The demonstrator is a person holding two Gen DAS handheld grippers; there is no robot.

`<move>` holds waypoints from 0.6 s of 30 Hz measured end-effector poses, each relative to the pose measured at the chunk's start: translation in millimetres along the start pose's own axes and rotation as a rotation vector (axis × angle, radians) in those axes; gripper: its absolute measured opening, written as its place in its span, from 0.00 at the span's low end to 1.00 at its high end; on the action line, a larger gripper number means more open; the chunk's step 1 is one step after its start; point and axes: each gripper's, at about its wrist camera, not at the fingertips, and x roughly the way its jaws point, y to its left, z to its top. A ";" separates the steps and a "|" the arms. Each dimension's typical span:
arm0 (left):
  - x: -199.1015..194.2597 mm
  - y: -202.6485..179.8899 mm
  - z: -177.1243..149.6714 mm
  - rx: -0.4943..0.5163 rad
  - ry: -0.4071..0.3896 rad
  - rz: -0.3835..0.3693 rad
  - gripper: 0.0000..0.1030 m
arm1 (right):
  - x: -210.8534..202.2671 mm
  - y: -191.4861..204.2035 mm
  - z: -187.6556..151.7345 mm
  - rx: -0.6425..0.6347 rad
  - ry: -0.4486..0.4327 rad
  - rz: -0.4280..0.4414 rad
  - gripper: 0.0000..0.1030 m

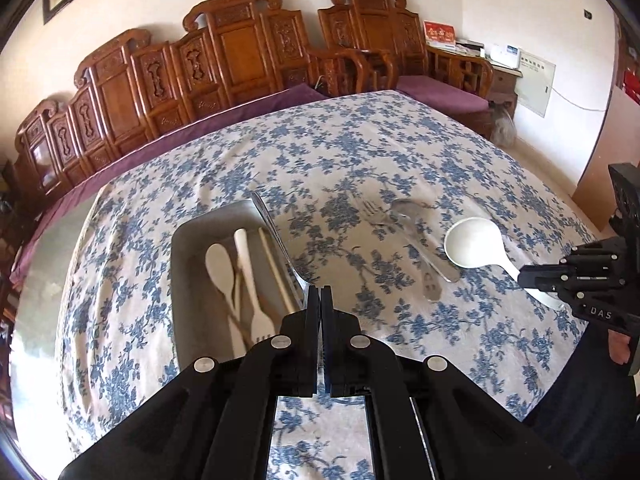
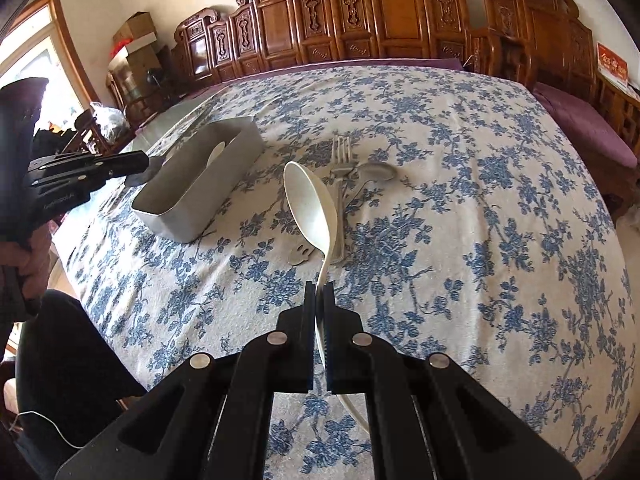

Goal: Organize utensils

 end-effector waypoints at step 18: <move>41.0 64.8 -26.7 -0.148 0.016 -0.027 0.00 | 46.1 26.1 28.3 -0.019 0.042 -0.012 0.04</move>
